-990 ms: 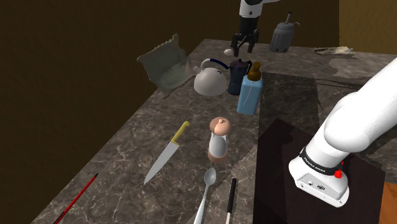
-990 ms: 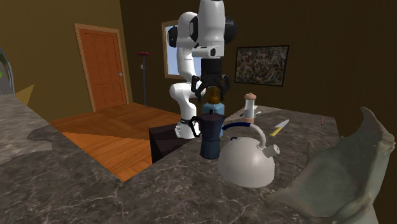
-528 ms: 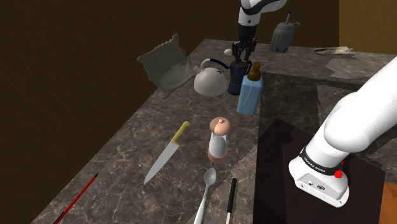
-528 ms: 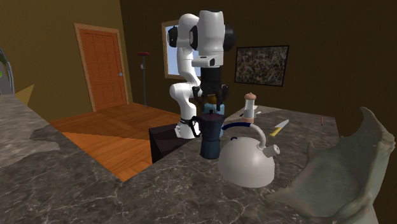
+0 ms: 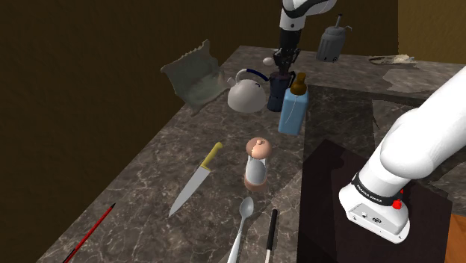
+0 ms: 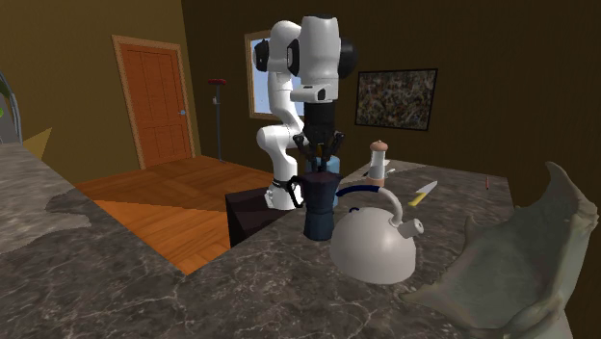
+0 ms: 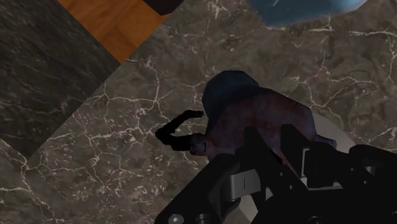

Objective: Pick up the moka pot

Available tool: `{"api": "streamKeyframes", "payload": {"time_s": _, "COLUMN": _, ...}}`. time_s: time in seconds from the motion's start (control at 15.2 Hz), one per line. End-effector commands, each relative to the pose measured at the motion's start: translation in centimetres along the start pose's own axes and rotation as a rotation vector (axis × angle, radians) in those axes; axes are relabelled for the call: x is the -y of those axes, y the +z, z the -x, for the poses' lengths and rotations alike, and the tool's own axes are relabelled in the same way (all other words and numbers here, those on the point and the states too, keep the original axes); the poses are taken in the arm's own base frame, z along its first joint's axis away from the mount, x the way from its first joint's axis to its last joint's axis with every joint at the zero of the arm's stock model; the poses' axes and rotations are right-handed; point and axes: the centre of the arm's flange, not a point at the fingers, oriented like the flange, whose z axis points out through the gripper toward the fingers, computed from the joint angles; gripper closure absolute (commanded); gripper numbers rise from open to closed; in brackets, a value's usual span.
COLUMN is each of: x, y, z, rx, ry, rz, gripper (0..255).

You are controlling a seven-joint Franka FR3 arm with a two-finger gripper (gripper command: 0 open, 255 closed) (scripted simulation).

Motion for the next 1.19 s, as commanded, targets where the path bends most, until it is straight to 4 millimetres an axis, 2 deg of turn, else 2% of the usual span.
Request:
{"api": "streamKeyframes", "payload": {"time_s": 0.0, "x": -0.1, "y": 0.0, "z": -0.1, "rx": 0.002, "ry": 0.001, "rz": 0.000, "gripper": 255}}
{"api": "streamKeyframes", "payload": {"time_s": 0.99, "x": 0.1, "y": -8.0, "z": 0.1, "rx": 0.002, "ry": 0.001, "rz": 0.000, "gripper": 255}}
{"api": "streamKeyframes", "payload": {"time_s": 1.12, "x": 0.1, "y": -8.0, "z": 0.1, "rx": 0.002, "ry": 0.001, "rz": 0.000, "gripper": 255}}
